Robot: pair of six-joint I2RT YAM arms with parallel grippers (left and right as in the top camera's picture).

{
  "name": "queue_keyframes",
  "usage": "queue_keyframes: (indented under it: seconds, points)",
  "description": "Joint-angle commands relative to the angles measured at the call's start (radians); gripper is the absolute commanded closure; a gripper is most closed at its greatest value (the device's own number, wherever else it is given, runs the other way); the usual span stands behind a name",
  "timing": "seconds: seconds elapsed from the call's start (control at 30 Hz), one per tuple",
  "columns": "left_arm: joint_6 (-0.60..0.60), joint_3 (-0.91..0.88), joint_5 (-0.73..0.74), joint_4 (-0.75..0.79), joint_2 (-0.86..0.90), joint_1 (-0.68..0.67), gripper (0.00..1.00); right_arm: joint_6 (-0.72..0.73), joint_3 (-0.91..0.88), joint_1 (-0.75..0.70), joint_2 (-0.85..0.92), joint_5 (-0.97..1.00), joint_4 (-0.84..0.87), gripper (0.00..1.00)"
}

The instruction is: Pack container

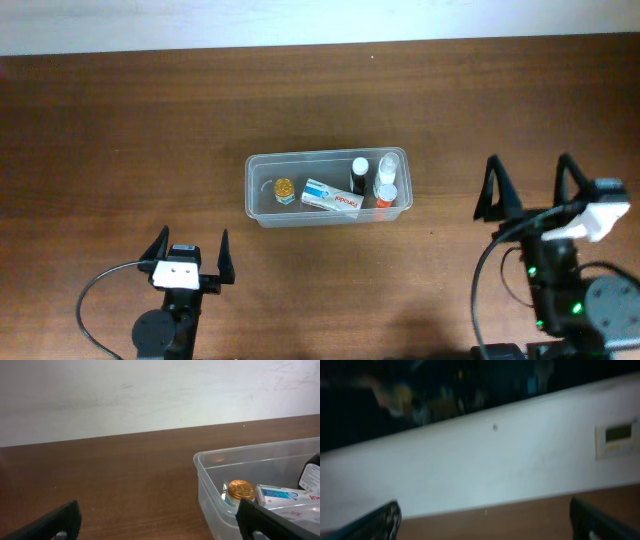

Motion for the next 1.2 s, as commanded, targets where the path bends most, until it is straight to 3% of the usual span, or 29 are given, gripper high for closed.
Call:
queue_keyframes:
  seconds: [0.0, 0.43, 1.17]
  points:
    - [0.019, -0.003, -0.003, -0.006, -0.008, 0.005, 0.01, -0.014, -0.147, -0.002, -0.103, -0.013, 0.074, 0.02]
    - [0.019, -0.003, -0.003, -0.006, -0.008, 0.005, 0.01, -0.014, -0.481, -0.027, -0.35, -0.001, 0.125, 0.02]
    - [0.019, -0.003, -0.003, -0.006, -0.008, 0.005, 0.01, -0.051, -0.649, -0.027, -0.431, 0.04, 0.119, 0.02]
